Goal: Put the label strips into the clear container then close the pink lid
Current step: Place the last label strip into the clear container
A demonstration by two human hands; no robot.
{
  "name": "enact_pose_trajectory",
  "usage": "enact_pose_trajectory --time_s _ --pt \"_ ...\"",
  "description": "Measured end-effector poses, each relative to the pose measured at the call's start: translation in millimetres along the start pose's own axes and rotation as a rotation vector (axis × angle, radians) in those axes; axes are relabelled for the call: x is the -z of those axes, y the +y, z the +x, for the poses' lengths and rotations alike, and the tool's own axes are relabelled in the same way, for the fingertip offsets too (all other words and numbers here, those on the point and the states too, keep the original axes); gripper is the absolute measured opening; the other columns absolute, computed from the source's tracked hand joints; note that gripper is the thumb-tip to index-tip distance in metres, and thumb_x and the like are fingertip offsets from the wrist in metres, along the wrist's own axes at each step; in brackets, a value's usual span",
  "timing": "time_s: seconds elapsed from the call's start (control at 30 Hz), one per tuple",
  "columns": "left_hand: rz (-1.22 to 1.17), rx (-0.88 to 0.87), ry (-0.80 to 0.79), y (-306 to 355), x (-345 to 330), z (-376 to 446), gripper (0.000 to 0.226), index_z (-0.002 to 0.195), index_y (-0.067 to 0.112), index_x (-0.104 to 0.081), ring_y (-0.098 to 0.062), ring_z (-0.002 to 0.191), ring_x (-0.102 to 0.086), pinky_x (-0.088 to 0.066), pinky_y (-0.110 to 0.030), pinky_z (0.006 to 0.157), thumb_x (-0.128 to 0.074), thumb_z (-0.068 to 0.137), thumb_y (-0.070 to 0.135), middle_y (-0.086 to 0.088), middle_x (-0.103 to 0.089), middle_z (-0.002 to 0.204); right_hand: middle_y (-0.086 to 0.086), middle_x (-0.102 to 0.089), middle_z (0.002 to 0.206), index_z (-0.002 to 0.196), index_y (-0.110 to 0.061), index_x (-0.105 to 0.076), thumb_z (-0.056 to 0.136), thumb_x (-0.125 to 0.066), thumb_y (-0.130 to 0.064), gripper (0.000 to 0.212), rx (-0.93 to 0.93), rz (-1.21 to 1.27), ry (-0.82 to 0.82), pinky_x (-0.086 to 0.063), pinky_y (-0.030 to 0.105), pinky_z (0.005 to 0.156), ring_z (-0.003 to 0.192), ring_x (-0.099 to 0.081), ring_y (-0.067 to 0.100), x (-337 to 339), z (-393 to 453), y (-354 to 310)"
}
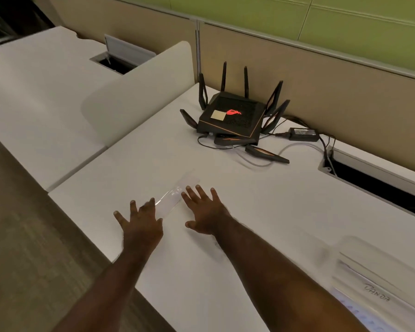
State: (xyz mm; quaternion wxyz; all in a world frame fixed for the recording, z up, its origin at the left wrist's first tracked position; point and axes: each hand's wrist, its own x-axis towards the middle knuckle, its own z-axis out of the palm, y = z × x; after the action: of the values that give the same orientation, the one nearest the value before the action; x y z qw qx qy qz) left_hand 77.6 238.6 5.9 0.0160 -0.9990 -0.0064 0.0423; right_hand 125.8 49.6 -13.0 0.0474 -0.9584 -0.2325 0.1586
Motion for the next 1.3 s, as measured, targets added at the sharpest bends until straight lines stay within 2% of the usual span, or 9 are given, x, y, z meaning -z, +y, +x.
enact_pose_trajectory --time_s 0.1,0.23,0.37,0.5,0.67,0.83,0.97,1.1,1.3 --pt "-0.019 -0.029 0.067 -7.3 -1.7 7.3 0.025 0.105 0.008 -0.072 -0.036 0.101 -0.069 -0.030 -0.080 0.094 -0.063 0.082 0.008 -0.012 -0.074 0.083 -0.001 0.009 0.164 0.154 -0.022 0.004 0.092 -0.048 -0.050 0.085 -0.009 0.002 -0.010 0.001 0.056 0.118 0.150 0.007 0.024 -0.4 7.1 -2.3" --pt "-0.400 0.086 -0.117 -7.0 2.5 19.8 0.027 0.111 0.026 -0.064 -0.016 0.108 -0.063 -0.006 -0.058 0.116 -0.048 0.093 0.013 0.009 -0.074 0.097 -0.001 0.008 0.164 0.154 -0.022 0.004 0.094 -0.049 -0.042 0.083 -0.025 0.047 0.019 -0.001 0.056 0.118 0.150 0.006 0.024 -2.3 3.6 0.9" --pt "-0.650 0.013 -0.149 4.2 17.4 16.2 0.024 0.109 0.023 -0.065 -0.011 0.105 -0.063 -0.026 -0.043 0.112 -0.050 0.094 0.011 0.012 -0.075 0.089 -0.003 0.010 0.163 0.154 -0.023 0.007 0.094 -0.053 -0.040 0.086 -0.029 0.078 0.079 -0.001 0.056 0.118 0.150 0.008 0.023 -4.7 -11.6 17.3" --pt "-0.902 -0.020 -0.281 16.6 37.0 7.5 0.024 0.106 0.016 -0.068 -0.005 0.092 -0.068 -0.045 -0.015 0.077 -0.051 0.094 0.003 0.008 -0.075 0.079 -0.005 0.014 0.163 0.153 -0.027 0.010 0.093 -0.057 -0.035 0.090 -0.062 0.084 0.168 -0.003 0.053 0.118 0.150 0.011 0.020 -2.4 -35.3 47.4" --pt "-1.195 -0.104 -0.619 33.6 65.5 -5.1 0.019 0.109 0.017 -0.070 -0.007 0.099 -0.068 -0.043 -0.023 0.089 -0.059 0.094 0.014 -0.005 -0.078 0.093 -0.006 -0.002 0.164 0.154 -0.029 -0.007 0.092 -0.059 -0.017 0.082 -0.107 0.079 0.290 -0.018 0.044 0.116 0.151 -0.001 0.016 6.6 -82.0 97.7" --pt "-1.220 -0.168 -0.669 63.7 75.8 -7.3 0.022 0.113 0.018 -0.069 -0.015 0.100 -0.069 -0.044 -0.028 0.093 -0.058 0.094 0.015 -0.008 -0.076 0.099 -0.003 -0.042 0.152 0.146 -0.026 -0.038 0.084 -0.071 -0.023 0.071 -0.121 0.122 0.335 -0.030 0.037 0.108 0.144 -0.032 0.020 29.4 -139.4 137.5" --pt "-1.076 -0.258 -0.506 99.1 79.0 -4.1 0.028 0.116 0.032 -0.067 -0.002 0.097 -0.066 -0.049 -0.021 0.087 -0.067 0.088 0.029 0.005 -0.072 0.106 -0.007 -0.045 0.150 0.145 -0.033 -0.040 0.088 -0.063 -0.043 0.062 -0.228 0.153 0.324 -0.025 0.030 0.109 0.137 -0.039 0.015 37.8 -196.9 164.2" --pt "-0.829 -0.507 -0.371 141.0 79.3 -7.6 0.061 0.128 0.035 -0.055 0.000 0.105 -0.058 -0.046 -0.015 0.084 -0.081 0.073 0.035 0.016 -0.058 0.114 -0.014 -0.048 0.146 0.141 -0.040 -0.043 0.088 -0.055 -0.055 0.056 -0.373 0.221 0.307 -0.027 0.026 0.106 0.132 -0.042 0.010 37.6 -258.5 182.5" --pt "-0.672 -0.714 -0.301 211.8 77.9 -13.2 0.052 0.126 0.038 -0.057 -0.001 0.107 -0.054 -0.046 -0.022 0.092 -0.073 0.078 0.047 0.019 -0.059 0.117 -0.019 -0.059 0.133 0.132 -0.047 -0.049 0.081 -0.054 -0.066 0.055 -0.571 0.302 0.268 -0.042 0.030 0.093 0.119 -0.053 0.009 32.6 -347.6 204.2"
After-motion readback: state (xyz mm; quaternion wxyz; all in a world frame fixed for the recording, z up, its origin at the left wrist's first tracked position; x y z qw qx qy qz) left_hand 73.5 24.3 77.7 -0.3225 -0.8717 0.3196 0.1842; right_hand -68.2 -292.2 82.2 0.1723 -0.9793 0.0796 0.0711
